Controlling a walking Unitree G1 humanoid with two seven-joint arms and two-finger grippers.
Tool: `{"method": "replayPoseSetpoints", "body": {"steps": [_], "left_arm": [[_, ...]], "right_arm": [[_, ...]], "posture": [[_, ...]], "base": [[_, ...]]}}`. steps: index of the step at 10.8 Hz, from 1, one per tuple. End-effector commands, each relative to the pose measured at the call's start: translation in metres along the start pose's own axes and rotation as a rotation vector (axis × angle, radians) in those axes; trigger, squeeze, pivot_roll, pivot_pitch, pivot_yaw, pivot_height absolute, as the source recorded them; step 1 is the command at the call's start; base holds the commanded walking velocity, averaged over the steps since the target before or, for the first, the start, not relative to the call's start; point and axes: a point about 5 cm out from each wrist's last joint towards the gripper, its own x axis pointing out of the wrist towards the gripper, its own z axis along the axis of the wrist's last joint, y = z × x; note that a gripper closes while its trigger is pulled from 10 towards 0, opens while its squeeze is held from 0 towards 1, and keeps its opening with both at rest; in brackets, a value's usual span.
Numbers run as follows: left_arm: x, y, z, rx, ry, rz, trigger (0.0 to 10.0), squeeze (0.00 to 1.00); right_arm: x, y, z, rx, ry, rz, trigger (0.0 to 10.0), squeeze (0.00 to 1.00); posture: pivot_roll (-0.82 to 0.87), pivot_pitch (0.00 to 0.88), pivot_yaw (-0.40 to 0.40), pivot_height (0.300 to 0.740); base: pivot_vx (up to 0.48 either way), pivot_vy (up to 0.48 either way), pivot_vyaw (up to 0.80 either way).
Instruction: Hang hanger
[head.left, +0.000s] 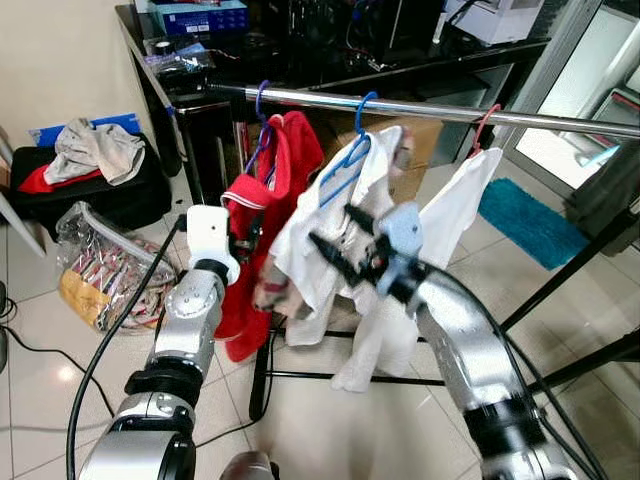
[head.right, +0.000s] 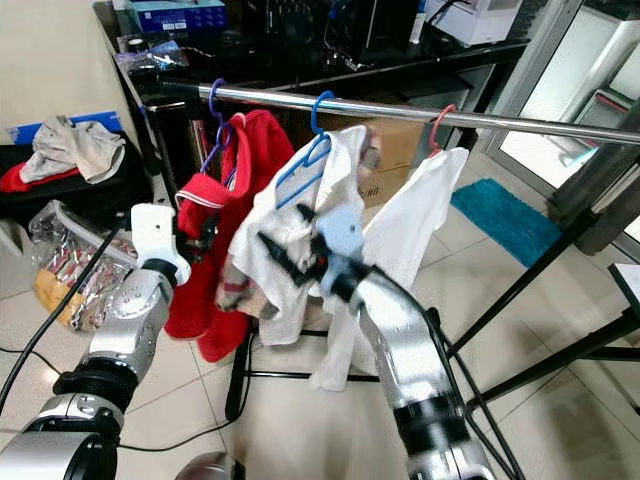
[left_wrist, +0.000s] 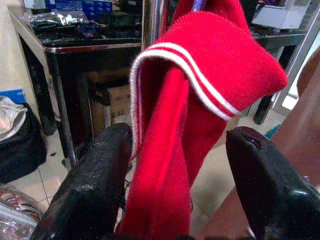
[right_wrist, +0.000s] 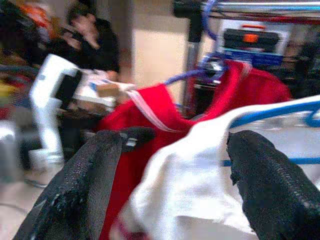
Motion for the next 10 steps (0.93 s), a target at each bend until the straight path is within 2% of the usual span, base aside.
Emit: {"method": "replayPoseSetpoints", "body": {"steps": [1,2,3,4,8,9,10], "left_arm": [[0.0034,-0.0033,0.0019,-0.018,0.007,-0.019,10.0,0.0],[0.0031,-0.0037,-0.0013,-0.016,0.026,-0.022,7.7,0.0],[0.0031,-0.0034,-0.0019,-0.022,0.03,-0.021,5.8,0.0],[0.0032,-0.0028,-0.0023,-0.03,0.034,-0.02,0.0,0.0],[0.0031,0.0001,0.0035,-0.003,-0.008,-0.01,0.0,0.0],[0.0032,0.0002,0.0033,0.004,-0.003,-0.008,10.0,0.0],[0.0033,0.0001,0.0033,0.006,-0.003,-0.009,10.0,0.0]], "right_arm": [[-0.0007,0.0008,0.0101,0.001,-0.044,0.031,10.0,0.0],[-0.0002,-0.0008,0.0109,-0.002,-0.048,0.016,7.4,0.0],[0.0002,-0.0016,0.0104,-0.003,-0.045,0.005,7.6,0.0],[0.0007,-0.0011,0.0099,-0.001,-0.043,-0.004,10.0,0.0],[0.0017,-0.0031,0.009,-0.004,-0.035,-0.031,10.0,0.0],[0.002,-0.0034,0.0087,-0.004,-0.034,-0.036,10.0,0.0],[0.0024,-0.0035,0.0084,-0.004,-0.033,-0.04,10.0,0.0]], "posture": [[0.26,0.002,-0.053,0.74],[0.26,0.002,-0.053,0.74],[0.26,0.002,-0.052,0.74],[0.27,0.002,-0.051,0.74],[0.27,0.002,-0.049,0.74],[0.27,0.002,-0.049,0.74],[0.27,0.002,-0.049,0.74]], "base": [[0.0,0.0,0.0],[0.0,0.0,0.0],[0.0,0.0,0.0],[0.0,0.0,0.0],[0.0,0.0,0.0],[0.0,0.0,0.0],[0.0,0.0,0.0]]}}
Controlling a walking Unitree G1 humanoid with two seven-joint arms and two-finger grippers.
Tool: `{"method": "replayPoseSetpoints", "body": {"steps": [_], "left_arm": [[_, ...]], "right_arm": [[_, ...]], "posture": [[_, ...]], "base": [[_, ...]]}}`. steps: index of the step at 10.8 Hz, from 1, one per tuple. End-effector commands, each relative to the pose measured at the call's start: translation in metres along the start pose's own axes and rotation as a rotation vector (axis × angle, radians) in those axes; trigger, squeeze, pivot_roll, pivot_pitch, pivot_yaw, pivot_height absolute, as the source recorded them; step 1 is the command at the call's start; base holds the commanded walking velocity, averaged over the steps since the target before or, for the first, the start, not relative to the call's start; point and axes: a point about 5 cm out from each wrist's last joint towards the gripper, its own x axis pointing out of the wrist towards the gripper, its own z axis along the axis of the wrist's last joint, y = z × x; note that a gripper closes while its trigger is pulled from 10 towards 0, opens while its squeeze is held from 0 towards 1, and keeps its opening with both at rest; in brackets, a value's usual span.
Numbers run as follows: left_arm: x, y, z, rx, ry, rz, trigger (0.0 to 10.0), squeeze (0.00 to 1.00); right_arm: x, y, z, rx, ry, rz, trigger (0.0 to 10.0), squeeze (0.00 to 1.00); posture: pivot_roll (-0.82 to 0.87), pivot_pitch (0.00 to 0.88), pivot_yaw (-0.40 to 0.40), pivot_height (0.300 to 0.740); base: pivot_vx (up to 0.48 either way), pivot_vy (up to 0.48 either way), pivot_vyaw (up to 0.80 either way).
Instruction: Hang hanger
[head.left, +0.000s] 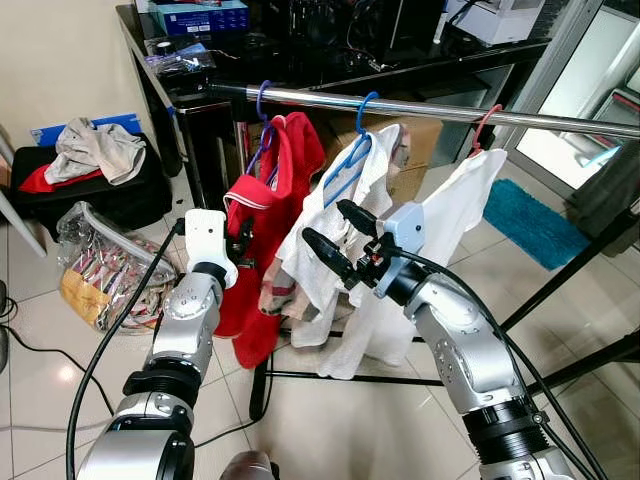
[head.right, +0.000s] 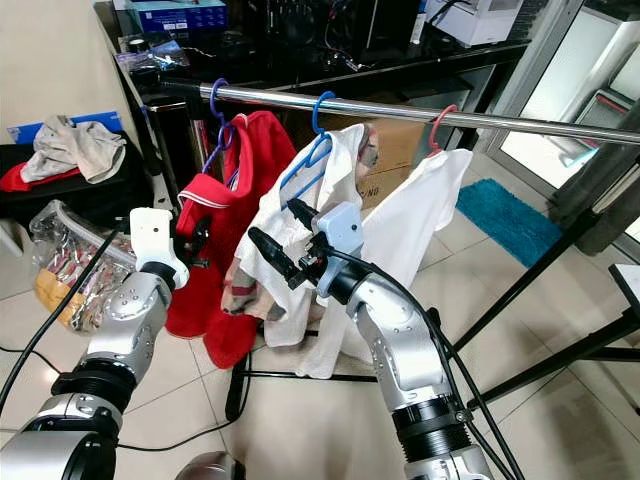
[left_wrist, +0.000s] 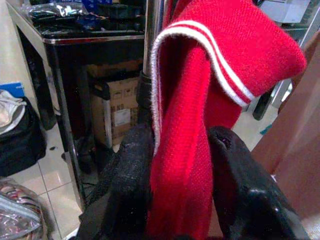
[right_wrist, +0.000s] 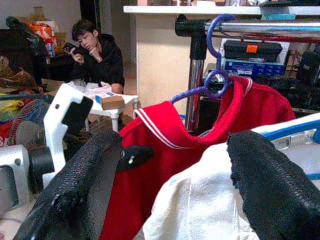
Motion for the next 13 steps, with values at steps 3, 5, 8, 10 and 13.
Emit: {"method": "replayPoseSetpoints", "body": {"steps": [3,5,8,10,13], "left_arm": [[0.002,-0.008,0.01,0.027,-0.061,-0.047,0.0,0.0],[0.002,-0.01,0.011,0.028,-0.08,-0.052,0.0,0.0],[0.0,-0.011,0.011,0.025,-0.087,-0.061,0.0,0.0],[0.001,-0.009,0.013,0.036,-0.105,-0.043,0.0,0.0],[-0.005,-0.003,0.046,0.198,-0.36,0.019,0.0,0.0]], "right_arm": [[0.001,-0.005,0.004,-0.025,-0.003,-0.022,10.0,0.0],[0.0,-0.005,0.004,-0.03,-0.002,-0.026,10.0,0.0],[0.0,-0.01,0.005,-0.042,-0.002,-0.052,10.0,0.0],[0.0,-0.011,0.005,-0.043,-0.001,-0.06,10.0,0.0],[0.0,-0.012,0.005,-0.047,0.0,-0.067,10.0,0.0]], "posture": [[0.27,0.005,-0.05,0.74],[0.27,0.007,-0.053,0.74],[0.27,0.007,-0.054,0.74],[0.27,0.006,-0.056,0.74],[0.27,0.006,-0.055,0.74]], "base": [[0.0,0.0,0.0],[0.0,0.0,0.0],[0.0,0.0,0.0],[0.0,0.0,0.0],[0.0,0.0,0.0]]}}
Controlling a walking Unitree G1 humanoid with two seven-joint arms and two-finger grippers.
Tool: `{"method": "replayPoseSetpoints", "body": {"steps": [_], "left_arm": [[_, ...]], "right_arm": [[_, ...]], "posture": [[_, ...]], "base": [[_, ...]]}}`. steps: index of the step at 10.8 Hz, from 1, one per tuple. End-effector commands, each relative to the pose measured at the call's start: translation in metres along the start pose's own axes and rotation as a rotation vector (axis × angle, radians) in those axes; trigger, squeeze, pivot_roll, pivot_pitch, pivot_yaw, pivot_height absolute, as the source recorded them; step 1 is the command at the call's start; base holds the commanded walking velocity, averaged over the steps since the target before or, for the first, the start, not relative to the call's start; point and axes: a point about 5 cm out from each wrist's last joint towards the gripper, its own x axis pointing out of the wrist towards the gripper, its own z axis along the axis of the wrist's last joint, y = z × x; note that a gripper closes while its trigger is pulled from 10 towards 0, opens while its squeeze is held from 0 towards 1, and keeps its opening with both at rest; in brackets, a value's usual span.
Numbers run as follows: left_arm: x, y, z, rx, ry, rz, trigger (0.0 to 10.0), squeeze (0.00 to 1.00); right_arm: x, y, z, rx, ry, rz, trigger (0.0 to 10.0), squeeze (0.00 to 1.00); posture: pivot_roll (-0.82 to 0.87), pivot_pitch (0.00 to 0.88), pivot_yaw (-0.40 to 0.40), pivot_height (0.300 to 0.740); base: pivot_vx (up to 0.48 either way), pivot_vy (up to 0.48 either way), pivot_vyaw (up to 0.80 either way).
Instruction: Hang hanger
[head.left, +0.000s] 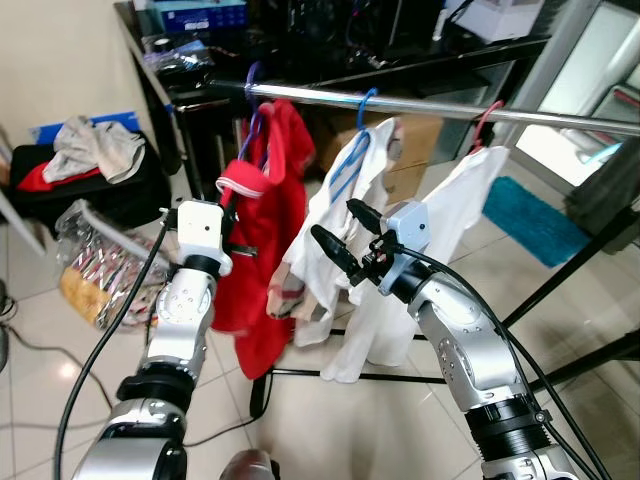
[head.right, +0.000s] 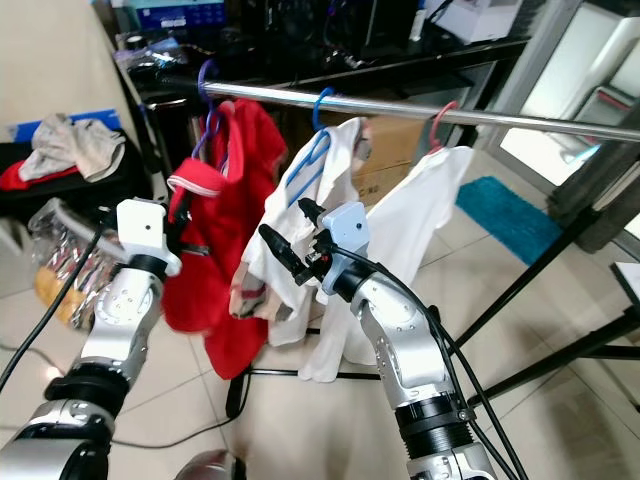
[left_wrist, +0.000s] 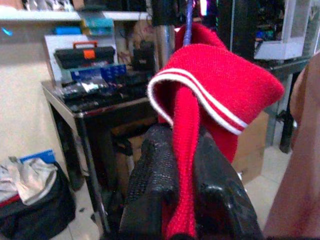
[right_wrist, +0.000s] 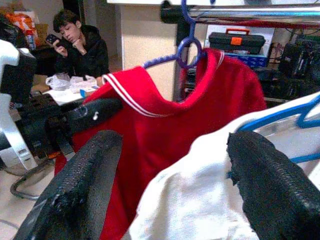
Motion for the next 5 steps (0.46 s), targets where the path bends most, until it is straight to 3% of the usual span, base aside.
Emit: {"method": "replayPoseSetpoints", "body": {"steps": [1,2,5], "left_arm": [[0.007,-0.005,0.025,0.048,-0.156,-0.016,0.0,0.0],[0.004,-0.009,0.027,0.081,-0.19,-0.035,0.0,0.0],[-0.009,-0.023,0.014,0.12,-0.158,-0.106,0.0,0.0]], "right_arm": [[0.002,-0.004,0.005,-0.021,-0.011,-0.013,10.0,0.0],[0.002,-0.005,0.005,-0.023,-0.011,-0.018,10.0,0.0],[0.001,-0.005,0.002,-0.025,-0.003,-0.021,10.0,0.0]], "posture": [[0.27,0.006,-0.055,0.74],[0.27,0.006,-0.055,0.74],[0.27,0.006,-0.05,0.74]], "base": [[0.0,0.0,0.0],[0.0,0.0,0.0],[0.0,0.0,0.0]]}}
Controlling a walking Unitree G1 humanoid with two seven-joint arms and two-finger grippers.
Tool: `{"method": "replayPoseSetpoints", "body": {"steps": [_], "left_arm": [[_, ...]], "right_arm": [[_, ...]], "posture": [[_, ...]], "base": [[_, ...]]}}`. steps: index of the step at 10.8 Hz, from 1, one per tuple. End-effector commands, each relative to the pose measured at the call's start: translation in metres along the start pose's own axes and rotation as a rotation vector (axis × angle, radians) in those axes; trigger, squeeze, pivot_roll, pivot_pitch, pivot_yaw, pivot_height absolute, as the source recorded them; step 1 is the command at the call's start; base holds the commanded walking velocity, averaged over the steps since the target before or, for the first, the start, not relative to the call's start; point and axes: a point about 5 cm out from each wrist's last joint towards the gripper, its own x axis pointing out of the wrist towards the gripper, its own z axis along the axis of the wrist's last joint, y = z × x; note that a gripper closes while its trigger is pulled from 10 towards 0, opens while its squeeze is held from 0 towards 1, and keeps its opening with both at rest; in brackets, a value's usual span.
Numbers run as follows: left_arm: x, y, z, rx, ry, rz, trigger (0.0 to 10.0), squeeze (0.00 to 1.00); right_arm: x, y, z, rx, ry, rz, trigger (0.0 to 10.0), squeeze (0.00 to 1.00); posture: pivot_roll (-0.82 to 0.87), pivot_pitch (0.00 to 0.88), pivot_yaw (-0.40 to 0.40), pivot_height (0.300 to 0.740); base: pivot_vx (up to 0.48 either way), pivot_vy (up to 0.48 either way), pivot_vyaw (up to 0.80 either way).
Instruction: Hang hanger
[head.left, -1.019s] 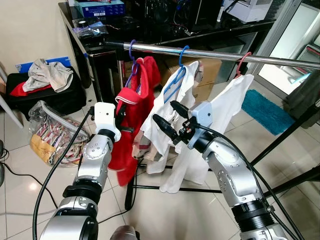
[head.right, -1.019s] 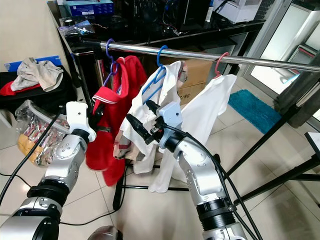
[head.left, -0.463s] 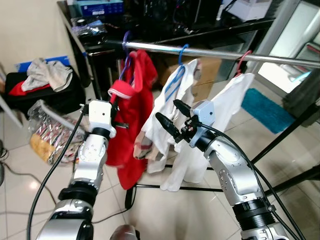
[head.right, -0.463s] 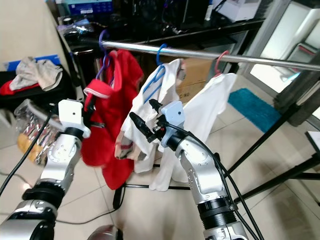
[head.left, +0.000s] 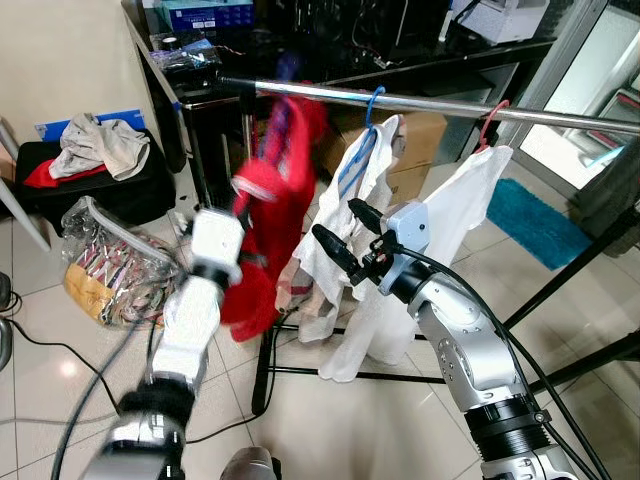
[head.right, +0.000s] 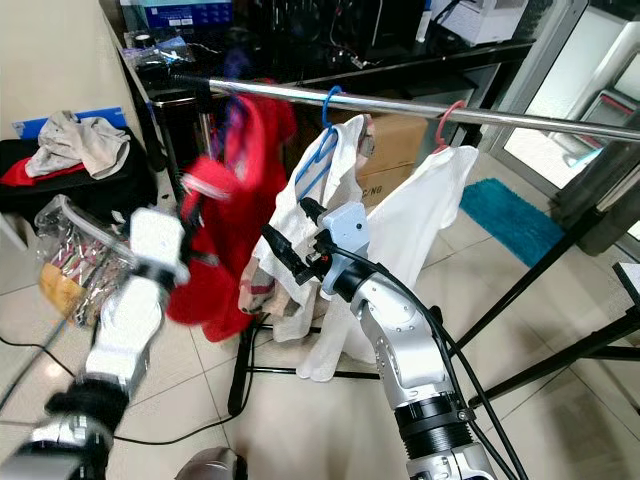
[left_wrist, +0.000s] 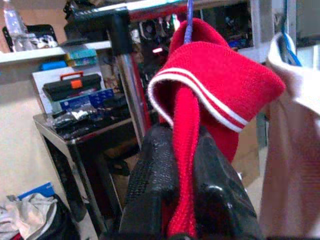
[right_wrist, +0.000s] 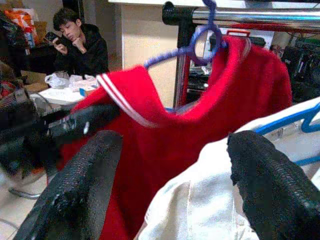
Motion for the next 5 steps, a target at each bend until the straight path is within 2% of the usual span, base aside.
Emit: {"method": "replayPoseSetpoints", "body": {"steps": [1,3,5], "left_arm": [[0.003,-0.002,0.013,0.001,-0.082,0.016,0.0,0.0],[-0.011,-0.009,0.006,-0.041,-0.055,0.074,0.0,0.0],[-0.024,-0.013,0.001,-0.025,-0.034,0.105,0.0,0.0]], "right_arm": [[0.001,-0.004,0.003,-0.018,-0.005,-0.011,10.0,0.0],[0.001,-0.005,0.001,-0.025,0.007,-0.012,10.0,0.0],[0.002,-0.005,0.002,-0.025,0.005,-0.011,10.0,0.0]], "posture": [[0.27,0.006,-0.05,0.74],[0.27,0.004,-0.047,0.74],[0.28,0.003,-0.048,0.74]], "base": [[0.0,0.0,0.0],[0.0,0.0,0.0],[0.0,0.0,0.0]]}}
